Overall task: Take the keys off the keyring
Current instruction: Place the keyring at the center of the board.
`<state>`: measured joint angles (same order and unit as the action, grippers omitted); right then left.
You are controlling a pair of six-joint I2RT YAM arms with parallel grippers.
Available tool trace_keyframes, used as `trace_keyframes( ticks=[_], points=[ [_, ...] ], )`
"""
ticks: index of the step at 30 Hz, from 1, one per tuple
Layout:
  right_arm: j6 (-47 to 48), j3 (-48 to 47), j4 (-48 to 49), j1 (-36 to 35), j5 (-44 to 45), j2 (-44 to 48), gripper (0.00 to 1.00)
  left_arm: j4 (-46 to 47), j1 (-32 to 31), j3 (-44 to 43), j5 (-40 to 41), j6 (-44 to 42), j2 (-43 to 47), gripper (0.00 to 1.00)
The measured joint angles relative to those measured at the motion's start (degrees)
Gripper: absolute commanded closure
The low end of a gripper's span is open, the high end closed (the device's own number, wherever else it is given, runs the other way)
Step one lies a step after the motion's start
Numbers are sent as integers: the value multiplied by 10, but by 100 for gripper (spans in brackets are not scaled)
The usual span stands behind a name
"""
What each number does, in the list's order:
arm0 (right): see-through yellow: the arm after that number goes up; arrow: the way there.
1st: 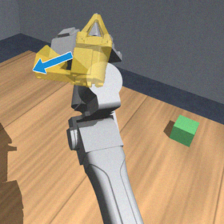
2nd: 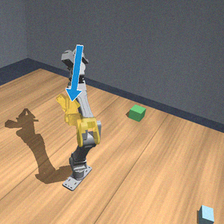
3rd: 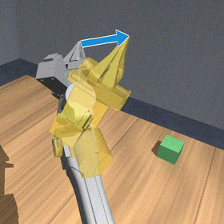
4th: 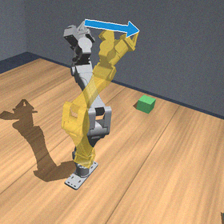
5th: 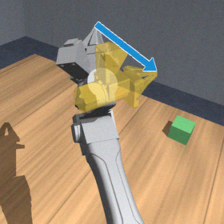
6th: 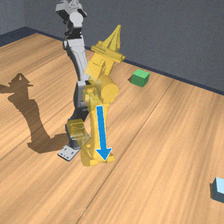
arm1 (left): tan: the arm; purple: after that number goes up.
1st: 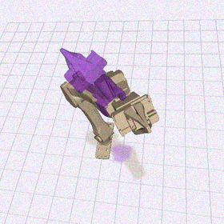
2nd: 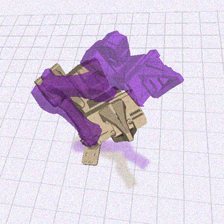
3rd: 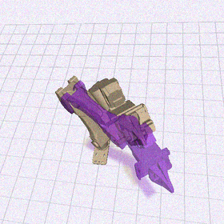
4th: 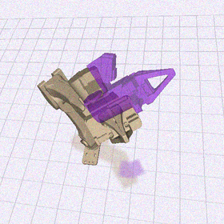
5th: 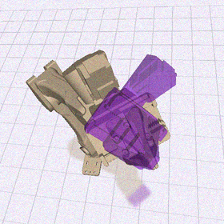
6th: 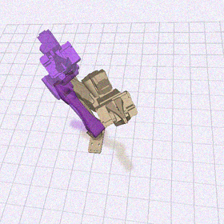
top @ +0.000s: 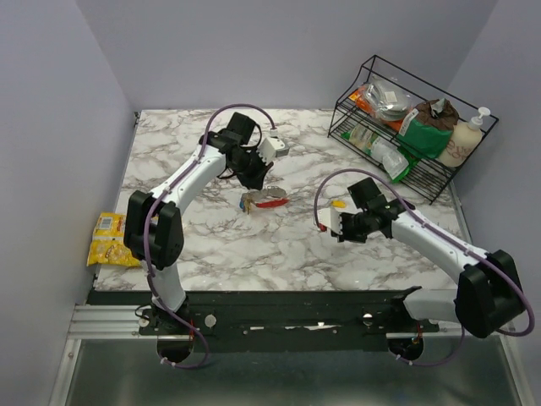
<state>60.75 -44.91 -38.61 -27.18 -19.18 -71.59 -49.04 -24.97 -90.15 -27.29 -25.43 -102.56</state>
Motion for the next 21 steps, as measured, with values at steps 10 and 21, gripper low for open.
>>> trace_keyframes(
  ticks=[10,21],
  points=[
    [-3,-10,36,-11,-12,-110,82,6,17,-62,43,17,-115,91],
    [-38,-6,103,-14,-6,-127,0,8,29,-62,41,31,-133,40]
  ],
)
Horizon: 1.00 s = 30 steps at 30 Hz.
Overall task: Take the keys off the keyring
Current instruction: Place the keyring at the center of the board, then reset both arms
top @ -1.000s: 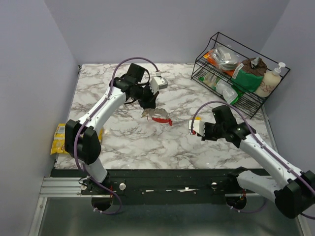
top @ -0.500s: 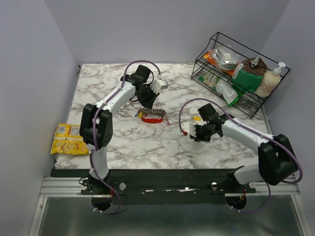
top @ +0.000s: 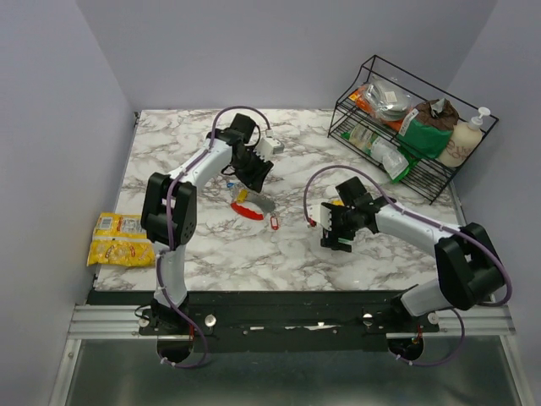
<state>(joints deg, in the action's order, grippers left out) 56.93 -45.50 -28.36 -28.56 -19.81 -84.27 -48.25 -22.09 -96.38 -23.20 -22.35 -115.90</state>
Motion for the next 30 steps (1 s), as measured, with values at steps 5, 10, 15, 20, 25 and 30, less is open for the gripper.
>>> trace_keyframes(
  ticks=[5,10,15,20,25,30],
  points=[
    [-22,12,10,0,32,90,0,-10,1,-3,-1,6,23,1],
    [-79,-13,15,0,74,233,0,-7,10,0,3,15,125,1],
    [-180,-56,38,0,159,329,0,20,66,0,-23,53,260,1],
    [-259,-16,142,0,315,435,0,80,144,44,-49,94,377,1],
    [-269,68,228,3,441,542,0,174,149,189,-29,119,516,1],
    [-264,134,285,21,520,649,0,257,148,358,28,142,657,1]
  ],
)
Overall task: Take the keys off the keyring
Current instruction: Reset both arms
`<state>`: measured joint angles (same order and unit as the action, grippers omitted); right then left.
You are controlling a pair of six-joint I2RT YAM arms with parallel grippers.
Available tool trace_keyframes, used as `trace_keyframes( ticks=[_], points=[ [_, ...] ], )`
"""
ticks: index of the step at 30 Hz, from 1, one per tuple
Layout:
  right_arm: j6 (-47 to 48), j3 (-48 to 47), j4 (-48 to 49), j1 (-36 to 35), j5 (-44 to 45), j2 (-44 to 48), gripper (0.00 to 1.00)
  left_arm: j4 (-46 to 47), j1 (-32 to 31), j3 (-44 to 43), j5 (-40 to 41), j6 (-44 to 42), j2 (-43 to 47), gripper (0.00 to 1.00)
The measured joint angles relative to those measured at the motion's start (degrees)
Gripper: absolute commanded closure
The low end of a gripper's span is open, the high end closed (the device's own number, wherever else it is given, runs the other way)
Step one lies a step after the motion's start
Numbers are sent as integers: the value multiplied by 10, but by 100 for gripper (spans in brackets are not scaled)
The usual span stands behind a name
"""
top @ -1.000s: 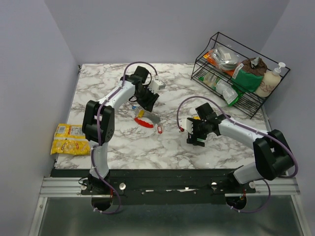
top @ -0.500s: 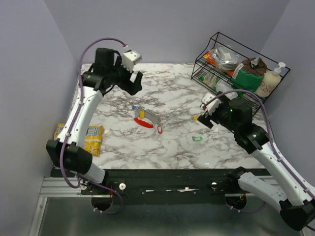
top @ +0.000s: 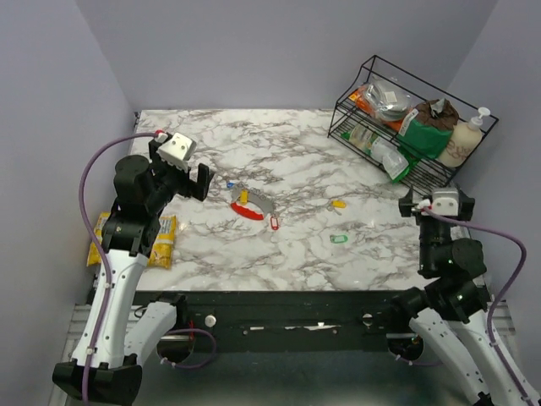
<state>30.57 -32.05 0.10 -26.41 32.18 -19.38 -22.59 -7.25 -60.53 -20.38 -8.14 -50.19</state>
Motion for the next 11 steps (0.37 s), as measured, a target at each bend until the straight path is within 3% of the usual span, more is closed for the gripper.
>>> trace_keyframes(
  ticks=[5,11],
  points=[
    [5,13,39,30,39,66,0,27,0,58,31,1,38,1],
    [8,30,54,37,46,73,0,39,0,83,33,4,52,1]
  ],
)
